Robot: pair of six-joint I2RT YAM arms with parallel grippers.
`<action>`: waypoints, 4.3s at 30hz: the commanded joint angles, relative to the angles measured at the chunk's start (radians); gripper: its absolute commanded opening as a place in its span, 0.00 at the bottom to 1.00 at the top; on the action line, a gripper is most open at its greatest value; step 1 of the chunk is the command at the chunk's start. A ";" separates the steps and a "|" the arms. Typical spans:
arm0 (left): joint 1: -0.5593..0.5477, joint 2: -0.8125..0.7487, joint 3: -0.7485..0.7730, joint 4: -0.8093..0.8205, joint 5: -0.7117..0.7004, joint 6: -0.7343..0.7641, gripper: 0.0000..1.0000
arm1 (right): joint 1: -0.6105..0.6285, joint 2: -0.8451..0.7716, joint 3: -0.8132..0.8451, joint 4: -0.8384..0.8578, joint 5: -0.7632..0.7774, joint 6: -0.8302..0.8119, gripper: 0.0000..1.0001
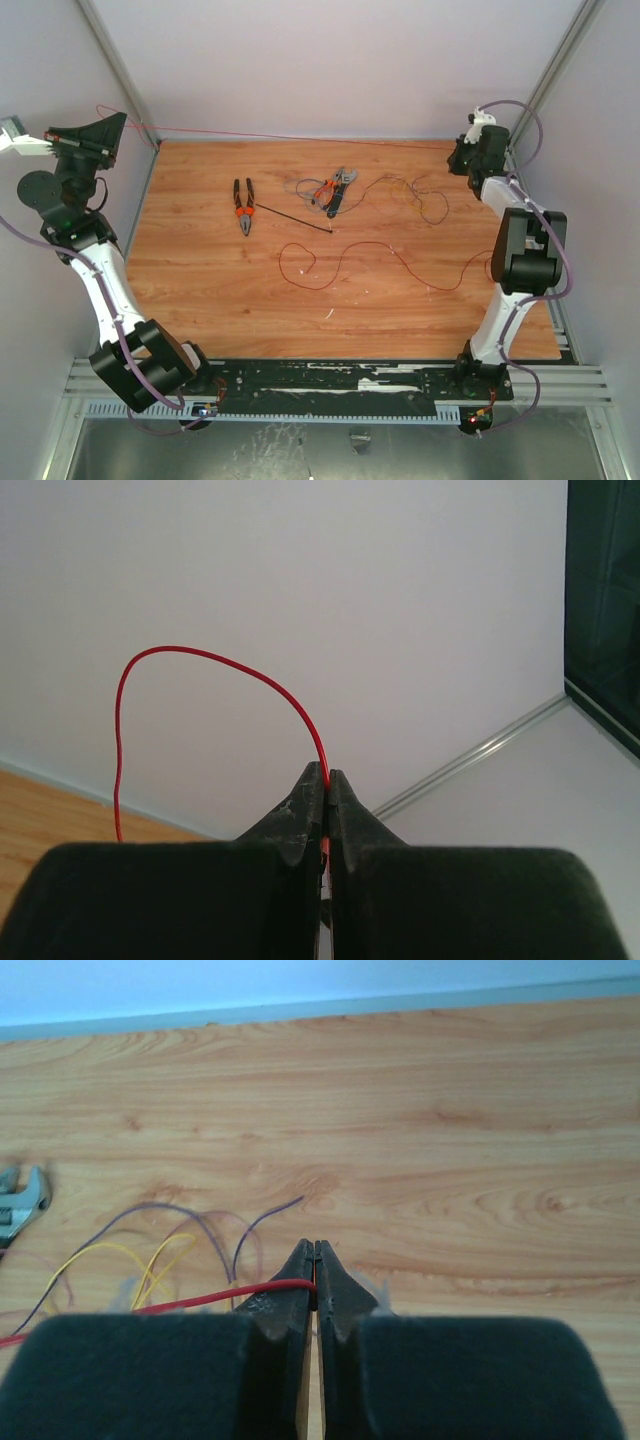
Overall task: Zip-tie the wires
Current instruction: Straighten the cable at the center of the board, then untie the cable at the center of the board.
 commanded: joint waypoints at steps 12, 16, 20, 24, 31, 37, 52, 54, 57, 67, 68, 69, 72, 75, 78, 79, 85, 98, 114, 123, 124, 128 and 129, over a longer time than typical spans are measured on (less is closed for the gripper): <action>-0.116 -0.111 -0.072 -0.020 -0.099 0.114 0.00 | -0.011 -0.339 -0.245 -0.036 -0.088 0.085 0.00; -0.195 -0.160 -0.156 -0.076 -0.131 0.171 0.00 | -0.015 -0.450 -0.252 -0.166 0.037 0.084 0.00; -0.321 -0.230 -0.256 -0.146 -0.205 0.256 0.00 | -0.032 -0.564 -0.268 -0.304 0.170 0.084 0.00; -0.426 -0.314 -0.359 -0.205 -0.280 0.309 0.00 | -0.085 -0.680 -0.319 -0.381 0.298 0.092 0.00; -0.619 -0.438 -0.525 -0.321 -0.391 0.404 0.00 | -0.275 -0.822 -0.437 -0.405 0.302 0.102 0.00; -0.838 -0.416 -0.601 -0.319 -0.557 0.460 0.00 | -0.376 -0.879 -0.560 -0.364 0.279 0.139 0.00; -1.105 -0.247 -0.675 -0.217 -0.861 0.513 0.00 | -0.505 -0.802 -0.624 -0.257 0.248 0.204 0.00; -1.107 -0.233 -0.680 -0.214 -0.876 0.521 0.00 | -0.504 -0.783 -0.624 -0.248 0.243 0.209 0.00; -1.115 -0.212 -0.696 -0.196 -0.879 0.519 0.00 | -0.505 -0.766 -0.641 -0.231 0.248 0.215 0.00; -1.196 -0.135 -0.781 -0.131 -0.916 0.501 0.01 | -0.505 -0.709 -0.718 -0.163 0.279 0.236 0.00; -1.201 -0.135 -0.790 -0.129 -0.925 0.498 0.04 | -0.504 -0.706 -0.724 -0.158 0.281 0.238 0.00; -1.203 -0.136 -0.801 -0.129 -0.931 0.493 0.06 | -0.505 -0.702 -0.726 -0.157 0.283 0.240 0.00; -1.206 -0.137 -0.835 -0.124 -0.935 0.479 0.13 | -0.505 -0.691 -0.728 -0.158 0.290 0.246 0.00; -1.215 -0.140 -0.873 -0.117 -0.934 0.453 0.24 | -0.505 -0.692 -0.730 -0.158 0.288 0.255 0.06; -1.226 -0.140 -0.909 -0.107 -0.935 0.425 0.35 | -0.505 -0.707 -0.729 -0.159 0.286 0.261 0.17; -1.227 -0.139 -0.919 -0.106 -0.936 0.417 0.40 | -0.505 -0.712 -0.726 -0.160 0.286 0.262 0.20; -1.229 -0.156 -0.935 -0.116 -0.952 0.411 0.53 | -0.505 -0.732 -0.692 -0.198 0.284 0.250 0.36; -1.229 -0.344 -0.981 -0.320 -1.001 0.356 0.98 | -0.307 -0.815 -0.604 -0.257 0.186 0.269 0.50; -1.228 -0.555 -0.718 -0.533 -1.022 0.649 0.98 | 0.100 -0.348 -0.323 -0.116 0.033 0.277 0.60; -1.227 -0.528 -0.718 -0.517 -1.003 0.648 0.98 | 0.247 -0.129 -0.076 -0.170 0.090 0.212 0.60; -1.228 -0.526 -0.717 -0.517 -1.003 0.650 0.98 | 0.250 -0.107 -0.056 -0.173 0.098 0.212 0.60; -1.227 -0.517 -0.714 -0.507 -1.003 0.658 0.98 | 0.251 -0.010 0.031 -0.193 0.118 0.213 0.55; -1.227 -0.515 -0.714 -0.505 -1.003 0.660 0.98 | 0.252 0.012 0.056 -0.216 0.126 0.211 0.55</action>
